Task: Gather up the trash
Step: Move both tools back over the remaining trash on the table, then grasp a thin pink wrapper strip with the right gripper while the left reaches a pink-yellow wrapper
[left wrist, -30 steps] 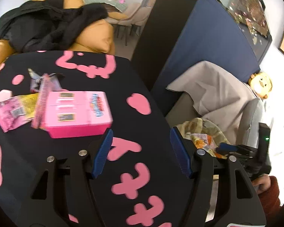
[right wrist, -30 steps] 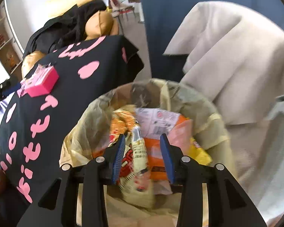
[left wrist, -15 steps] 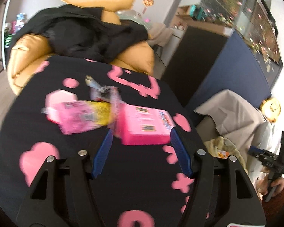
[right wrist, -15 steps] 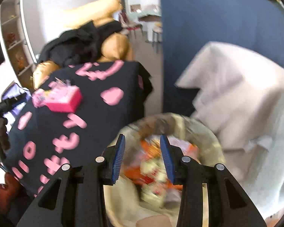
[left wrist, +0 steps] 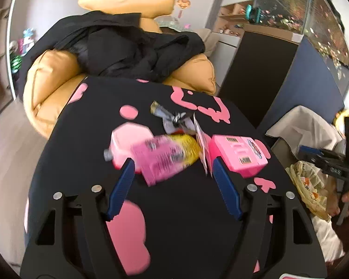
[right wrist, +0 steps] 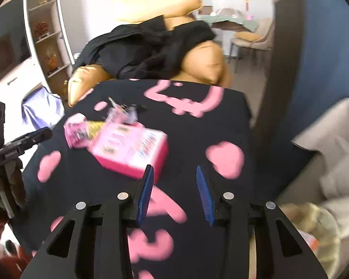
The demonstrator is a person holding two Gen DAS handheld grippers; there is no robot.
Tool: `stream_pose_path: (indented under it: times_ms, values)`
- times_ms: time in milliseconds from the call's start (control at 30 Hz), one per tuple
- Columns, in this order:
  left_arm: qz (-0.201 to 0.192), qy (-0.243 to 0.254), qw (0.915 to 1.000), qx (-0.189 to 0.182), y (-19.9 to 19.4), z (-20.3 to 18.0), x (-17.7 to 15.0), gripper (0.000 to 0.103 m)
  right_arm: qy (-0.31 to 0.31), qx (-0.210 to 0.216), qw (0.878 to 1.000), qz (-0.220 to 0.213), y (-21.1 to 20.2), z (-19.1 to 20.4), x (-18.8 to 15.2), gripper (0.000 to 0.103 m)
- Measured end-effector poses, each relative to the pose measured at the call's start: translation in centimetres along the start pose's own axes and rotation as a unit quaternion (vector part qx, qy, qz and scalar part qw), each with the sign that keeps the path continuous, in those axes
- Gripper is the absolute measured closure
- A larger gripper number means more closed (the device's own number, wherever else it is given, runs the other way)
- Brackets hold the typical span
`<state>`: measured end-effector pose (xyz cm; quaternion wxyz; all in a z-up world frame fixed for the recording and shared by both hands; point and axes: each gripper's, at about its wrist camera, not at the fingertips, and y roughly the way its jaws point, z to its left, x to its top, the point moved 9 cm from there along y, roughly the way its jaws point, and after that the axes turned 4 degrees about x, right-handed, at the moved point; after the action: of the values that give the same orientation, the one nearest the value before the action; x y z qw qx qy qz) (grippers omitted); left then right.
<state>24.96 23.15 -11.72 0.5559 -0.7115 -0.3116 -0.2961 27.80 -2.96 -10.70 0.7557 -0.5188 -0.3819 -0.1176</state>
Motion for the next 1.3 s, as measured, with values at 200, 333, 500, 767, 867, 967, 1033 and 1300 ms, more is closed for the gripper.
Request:
stream_pose_path:
  times_ms: [200, 333, 500, 767, 867, 967, 1033, 1300]
  values:
    - [-0.002, 0.009, 0.9990, 0.043, 1.2, 2.9, 3.1, 0.037, 0.028, 0.015, 0.999, 0.020, 7.3, 4.7, 4.9, 0.066]
    - [-0.006, -0.036, 0.9982, 0.048, 1.0, 5.3, 3.0, 0.037, 0.039, 0.060, 0.995, 0.064, 11.9, 7.9, 5.6, 0.066]
    - [0.006, -0.039, 0.9987, 0.033, 1.2, 6.3, 1.7, 0.037, 0.056, 0.064, 0.991, 0.102, 15.9, 9.7, 6.3, 0.066]
    - [0.006, -0.034, 0.9994, 0.001, 1.4, 5.9, 1.3, 0.037, -0.004, 0.025, 0.992, 0.124, 17.7, 10.2, 5.8, 0.070]
    - [0.009, -0.015, 0.9997, -0.015, 1.5, 4.4, 1.1, 0.037, 0.002, 0.041, 0.993, 0.112, 16.4, 9.8, 6.3, 0.092]
    - [0.015, 0.008, 0.9996, -0.021, 1.8, 2.7, 0.8, 0.037, 0.012, 0.048, 0.996, 0.077, 13.7, 8.8, 7.4, 0.094]
    - [0.017, 0.019, 0.9994, -0.022, 2.2, 1.8, 0.9, 0.037, 0.026, 0.052, 0.996, 0.061, 12.1, 8.1, 7.8, 0.095]
    - [0.021, 0.116, 0.9930, 0.005, 5.5, -2.2, 1.5, 0.037, 0.075, 0.030, 0.997, 0.011, 6.4, 3.9, 5.1, 0.095]
